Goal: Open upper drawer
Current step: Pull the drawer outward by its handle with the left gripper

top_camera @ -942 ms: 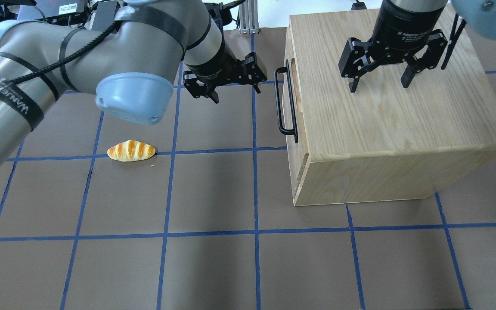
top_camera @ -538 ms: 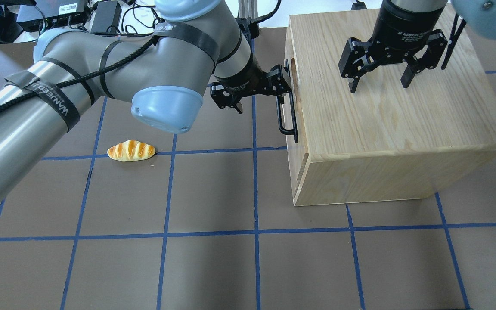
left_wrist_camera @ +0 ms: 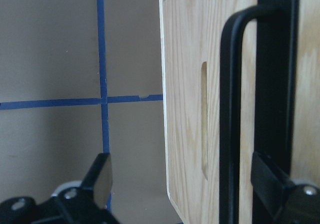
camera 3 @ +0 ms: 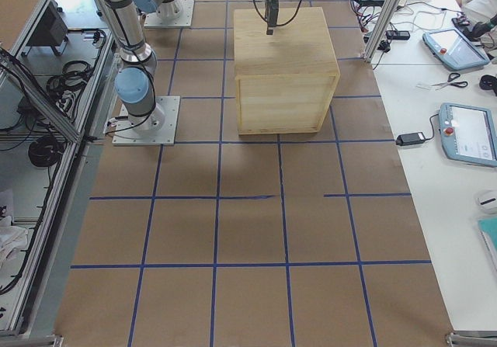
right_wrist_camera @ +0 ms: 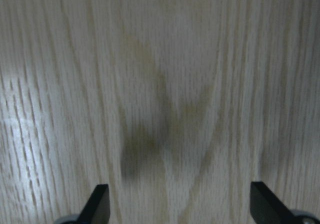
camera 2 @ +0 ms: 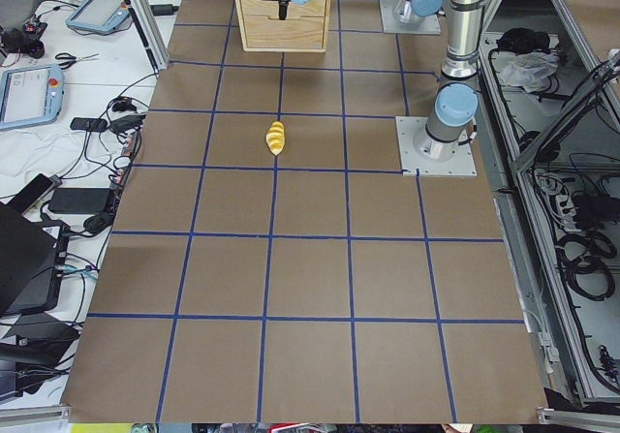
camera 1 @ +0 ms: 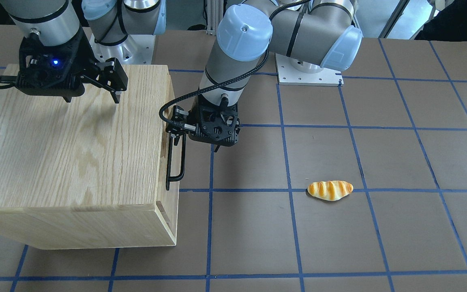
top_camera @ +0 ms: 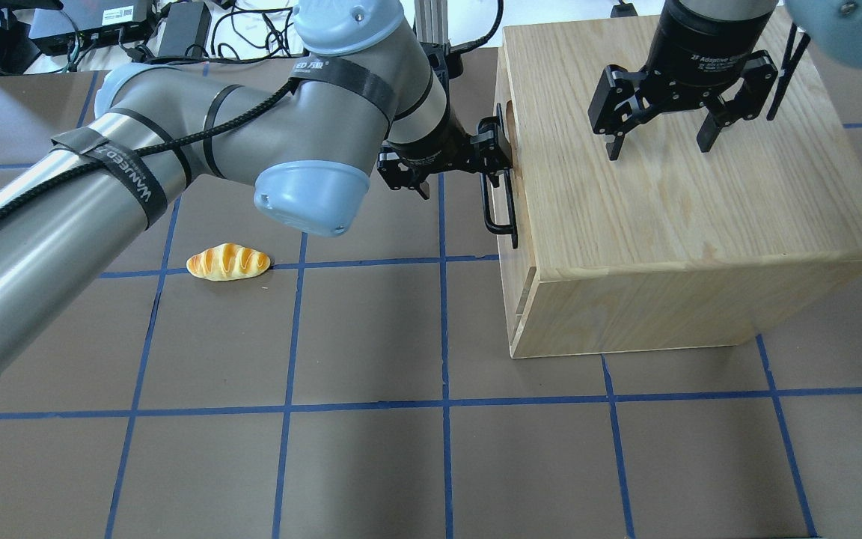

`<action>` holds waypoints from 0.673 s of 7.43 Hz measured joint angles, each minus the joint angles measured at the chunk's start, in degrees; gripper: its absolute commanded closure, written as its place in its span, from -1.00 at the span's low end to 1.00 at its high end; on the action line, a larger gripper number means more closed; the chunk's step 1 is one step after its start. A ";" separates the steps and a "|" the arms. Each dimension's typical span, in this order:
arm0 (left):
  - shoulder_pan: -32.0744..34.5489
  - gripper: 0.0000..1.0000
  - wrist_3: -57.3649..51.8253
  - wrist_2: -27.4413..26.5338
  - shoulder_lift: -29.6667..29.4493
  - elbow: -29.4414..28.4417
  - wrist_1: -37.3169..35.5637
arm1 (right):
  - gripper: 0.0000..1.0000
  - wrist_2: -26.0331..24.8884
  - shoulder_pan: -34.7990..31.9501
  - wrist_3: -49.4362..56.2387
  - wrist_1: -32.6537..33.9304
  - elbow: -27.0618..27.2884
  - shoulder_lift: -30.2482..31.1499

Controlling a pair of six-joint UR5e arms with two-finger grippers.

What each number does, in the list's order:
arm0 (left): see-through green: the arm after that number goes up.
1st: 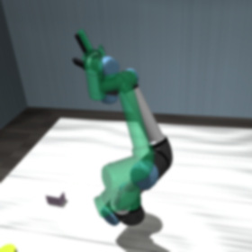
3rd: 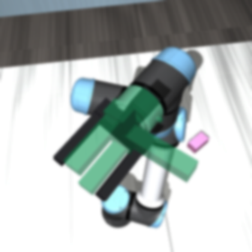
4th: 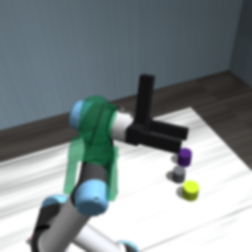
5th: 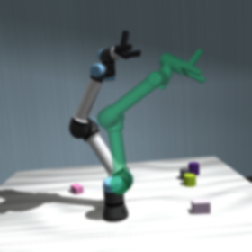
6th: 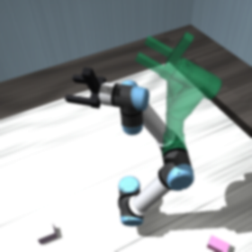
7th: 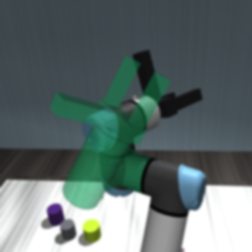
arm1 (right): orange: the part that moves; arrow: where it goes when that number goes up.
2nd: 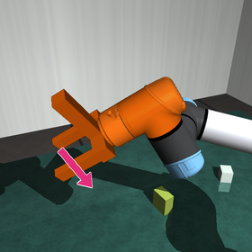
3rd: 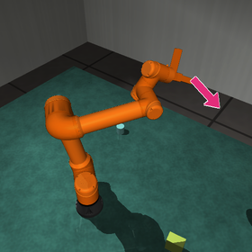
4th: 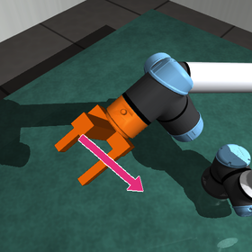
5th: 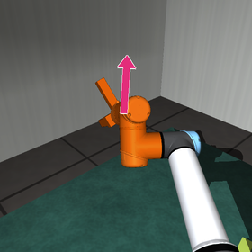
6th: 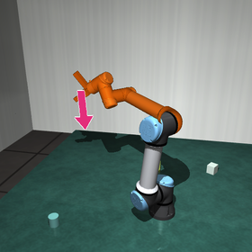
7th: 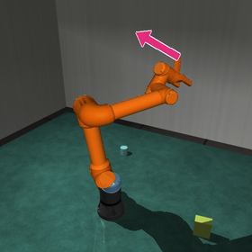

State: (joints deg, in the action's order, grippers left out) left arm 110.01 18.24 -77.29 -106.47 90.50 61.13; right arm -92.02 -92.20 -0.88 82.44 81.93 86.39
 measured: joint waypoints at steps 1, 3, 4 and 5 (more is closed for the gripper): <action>-0.94 -1.00 -2.18 -1.55 0.16 0.30 0.24 | -1.00 0.00 0.00 0.00 0.00 0.01 0.00; -4.61 -1.00 -3.74 -3.47 1.44 1.09 0.98 | -1.00 0.00 0.00 0.00 0.00 0.03 0.00; -6.47 -1.00 -4.10 -3.80 2.26 1.63 1.54 | -1.00 0.00 0.00 0.00 0.00 0.03 0.00; -8.39 -1.00 -5.02 -4.01 3.05 2.19 2.45 | -1.00 0.00 0.00 0.00 0.00 0.02 0.00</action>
State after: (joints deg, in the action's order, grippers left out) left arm 101.63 13.22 -81.30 -103.42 92.69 63.58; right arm -92.02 -92.20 -0.88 82.44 81.95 86.40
